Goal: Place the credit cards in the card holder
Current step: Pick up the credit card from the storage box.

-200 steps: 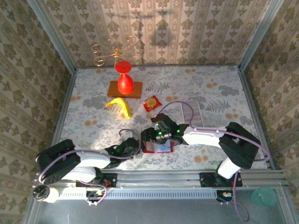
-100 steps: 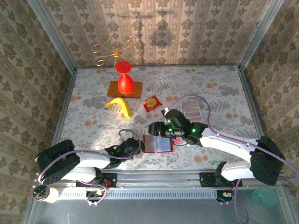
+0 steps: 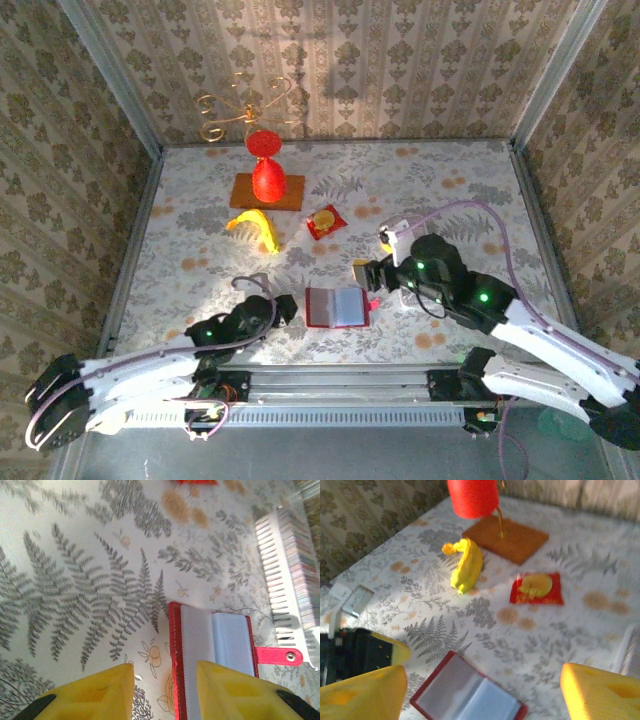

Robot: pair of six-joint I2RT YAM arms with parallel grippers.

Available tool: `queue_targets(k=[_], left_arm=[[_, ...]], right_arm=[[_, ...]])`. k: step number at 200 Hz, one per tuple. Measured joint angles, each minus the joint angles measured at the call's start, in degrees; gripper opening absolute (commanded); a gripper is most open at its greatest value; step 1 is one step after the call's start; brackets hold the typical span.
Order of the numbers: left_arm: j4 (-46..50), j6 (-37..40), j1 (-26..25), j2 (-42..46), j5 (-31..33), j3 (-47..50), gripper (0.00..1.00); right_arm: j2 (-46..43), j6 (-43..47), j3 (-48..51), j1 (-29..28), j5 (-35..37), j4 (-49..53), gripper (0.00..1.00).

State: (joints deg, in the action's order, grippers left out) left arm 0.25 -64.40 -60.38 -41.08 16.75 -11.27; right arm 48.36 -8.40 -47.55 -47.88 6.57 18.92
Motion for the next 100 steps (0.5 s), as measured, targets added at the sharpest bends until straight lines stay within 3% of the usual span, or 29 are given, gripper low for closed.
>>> queue_targets(k=[28,60,100], left_arm=[[5.7,4.59,1.31,6.29,-1.03,-1.64,0.42],[7.06,9.01,1.99,5.44,-4.42,-4.24,0.44],[6.23,12.07,2.43,-0.35,-8.92,-5.11,0.44]], right_arm=[[-2.08,20.7,-3.13,0.0,-1.62,6.12,0.89],[-0.59,46.73,-3.45,1.01,-0.55,13.99,0.89],[4.2,67.3,2.56,14.23,-1.22,17.57,0.87]])
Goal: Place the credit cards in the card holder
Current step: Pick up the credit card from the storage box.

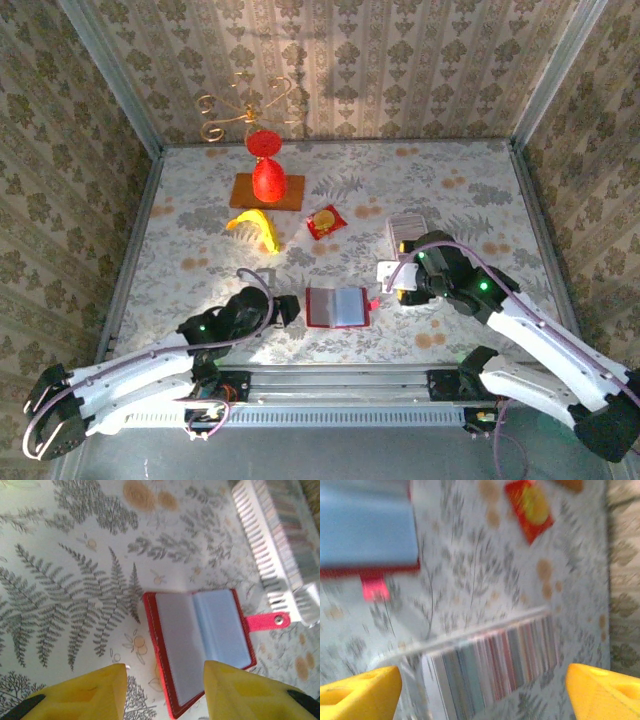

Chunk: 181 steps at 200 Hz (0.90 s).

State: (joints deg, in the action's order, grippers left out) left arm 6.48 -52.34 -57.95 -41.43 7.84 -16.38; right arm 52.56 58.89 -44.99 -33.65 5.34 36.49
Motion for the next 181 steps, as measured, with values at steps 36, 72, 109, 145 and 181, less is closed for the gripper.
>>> queue_targets(k=[36,72,109,145,181], left_arm=[[-3.41,0.63,0.42,-1.99,-2.97,0.0,0.44],[-6.45,0.96,0.76,-3.98,-4.72,0.0,0.44],[-8.68,1.01,1.38,-5.46,-6.36,0.0,0.42],[-9.81,1.03,1.38,-5.88,-7.45,0.0,0.39],[-10.29,1.01,1.42,-5.88,-7.96,0.0,0.36]], right_arm=[[4.57,10.08,5.03,6.8,-0.46,-2.89,0.91],[7.39,14.38,8.13,8.11,-0.46,-7.67,0.94],[10.34,16.2,8.13,8.48,-0.13,-12.17,0.93],[13.44,16.76,8.13,8.9,0.07,-13.44,0.93],[16.09,17.55,8.13,9.55,0.46,-14.75,0.92]])
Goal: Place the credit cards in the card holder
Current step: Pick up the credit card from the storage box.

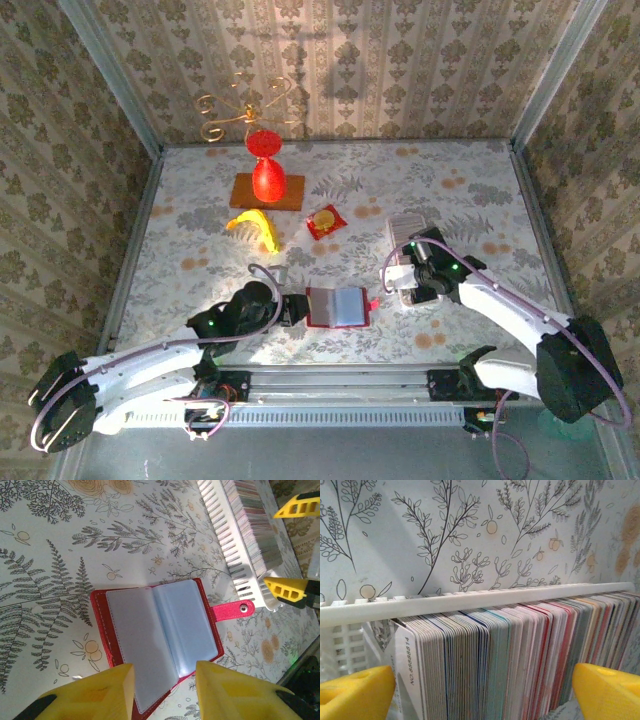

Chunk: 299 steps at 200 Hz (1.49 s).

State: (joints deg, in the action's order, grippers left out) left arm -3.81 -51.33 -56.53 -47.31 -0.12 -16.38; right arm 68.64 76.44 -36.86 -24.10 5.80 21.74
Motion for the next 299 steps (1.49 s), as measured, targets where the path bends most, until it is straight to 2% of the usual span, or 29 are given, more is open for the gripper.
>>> queue_targets(k=[76,134,207,259,299], left_arm=[[-1.01,0.0,0.02,0.02,-0.57,0.07,0.34],[-2.45,0.0,0.07,-0.37,-1.03,0.66,0.32],[-4.74,-0.07,0.07,-3.93,-2.27,0.66,0.3],[-6.05,-0.09,0.07,-4.83,-3.04,0.66,0.26],[-6.12,-0.5,0.07,-4.83,-3.17,0.66,0.24]], right_arm=[[3.69,1.42,-0.24,0.35,0.61,-0.09,0.8],[2.73,1.9,-0.24,0.37,1.09,1.46,0.59],[-1.31,1.77,0.0,0.37,1.16,3.43,0.42],[-2.69,1.62,0.63,0.33,1.14,3.8,0.39],[-2.89,1.4,0.63,0.31,1.14,4.28,0.31]])
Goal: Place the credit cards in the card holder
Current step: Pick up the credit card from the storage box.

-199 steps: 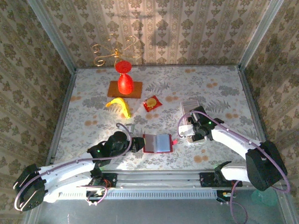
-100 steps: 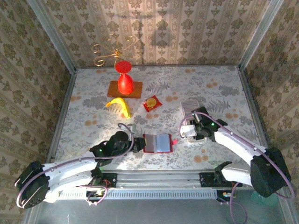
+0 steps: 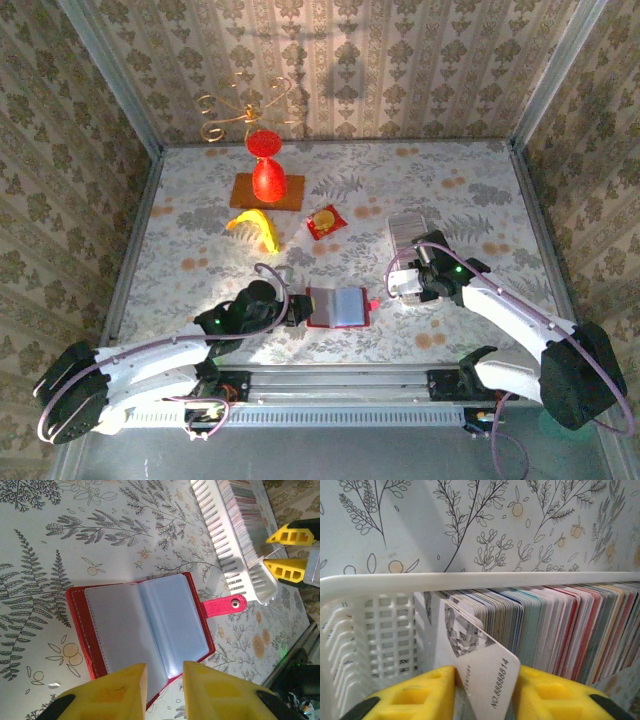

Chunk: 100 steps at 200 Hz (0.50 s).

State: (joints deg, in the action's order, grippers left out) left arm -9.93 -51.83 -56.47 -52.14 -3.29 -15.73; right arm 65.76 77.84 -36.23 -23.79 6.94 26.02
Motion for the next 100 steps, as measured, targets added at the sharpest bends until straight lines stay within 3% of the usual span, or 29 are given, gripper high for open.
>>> queue_targets(k=[100], left_arm=[[-0.44,-0.66,0.0,-0.63,-0.24,0.0,0.19]], right_arm=[[-2.62,-0.02,0.0,-0.07,0.0,1.03,0.18]])
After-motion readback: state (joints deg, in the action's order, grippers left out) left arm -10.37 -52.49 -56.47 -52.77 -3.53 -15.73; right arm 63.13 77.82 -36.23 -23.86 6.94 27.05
